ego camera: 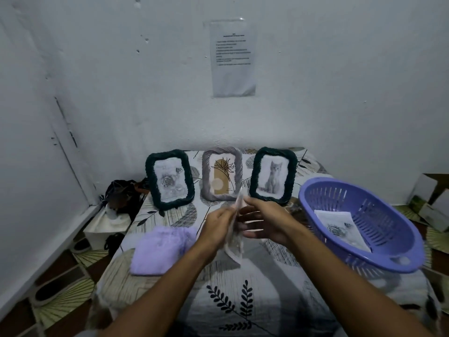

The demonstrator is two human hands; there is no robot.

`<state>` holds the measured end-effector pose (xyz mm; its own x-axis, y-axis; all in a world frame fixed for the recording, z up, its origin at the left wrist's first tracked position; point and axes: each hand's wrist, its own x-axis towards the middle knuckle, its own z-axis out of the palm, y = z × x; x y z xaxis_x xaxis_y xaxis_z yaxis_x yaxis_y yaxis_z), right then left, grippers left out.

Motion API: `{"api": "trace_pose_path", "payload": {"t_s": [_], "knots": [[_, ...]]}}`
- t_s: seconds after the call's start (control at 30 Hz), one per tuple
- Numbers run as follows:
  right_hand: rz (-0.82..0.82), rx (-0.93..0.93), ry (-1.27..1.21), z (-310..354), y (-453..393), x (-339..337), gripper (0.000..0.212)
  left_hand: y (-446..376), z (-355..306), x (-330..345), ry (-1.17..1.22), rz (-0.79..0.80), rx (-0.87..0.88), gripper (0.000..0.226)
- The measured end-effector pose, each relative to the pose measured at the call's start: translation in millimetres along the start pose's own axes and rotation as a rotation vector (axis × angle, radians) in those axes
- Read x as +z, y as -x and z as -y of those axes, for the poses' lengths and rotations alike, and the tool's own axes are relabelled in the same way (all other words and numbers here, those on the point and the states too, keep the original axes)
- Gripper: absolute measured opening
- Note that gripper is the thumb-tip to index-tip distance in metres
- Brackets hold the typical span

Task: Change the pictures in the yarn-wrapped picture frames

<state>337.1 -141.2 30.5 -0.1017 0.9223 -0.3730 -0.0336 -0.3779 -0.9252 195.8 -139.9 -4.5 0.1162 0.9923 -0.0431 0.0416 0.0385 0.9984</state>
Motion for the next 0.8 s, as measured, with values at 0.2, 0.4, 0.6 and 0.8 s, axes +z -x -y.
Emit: {"api": "trace_pose_path", "payload": {"t_s": [0.2, 0.4, 0.6, 0.8], "knots": [[-0.04, 0.005, -0.031, 1.4, -3.2, -3.4, 0.055, -6.4, 2.8, 8.9, 0.194, -0.095, -0.035, 0.01], [-0.295, -0.248, 0.214, 3.0, -3.5, -24.9, 0.023, -18.2, -2.5, 13.2, 0.289, -0.116, -0.093, 0.037], [-0.344, -0.172, 0.027, 9.8, 2.0, -67.4, 0.03, -27.6, -12.6, 51.9, 0.465, -0.07, -0.112, 0.037], [-0.438, -0.162, 0.107, 26.3, 13.3, -126.8, 0.007, -38.6, -22.9, 112.9, 0.54, 0.032, -0.156, 0.02]]}}
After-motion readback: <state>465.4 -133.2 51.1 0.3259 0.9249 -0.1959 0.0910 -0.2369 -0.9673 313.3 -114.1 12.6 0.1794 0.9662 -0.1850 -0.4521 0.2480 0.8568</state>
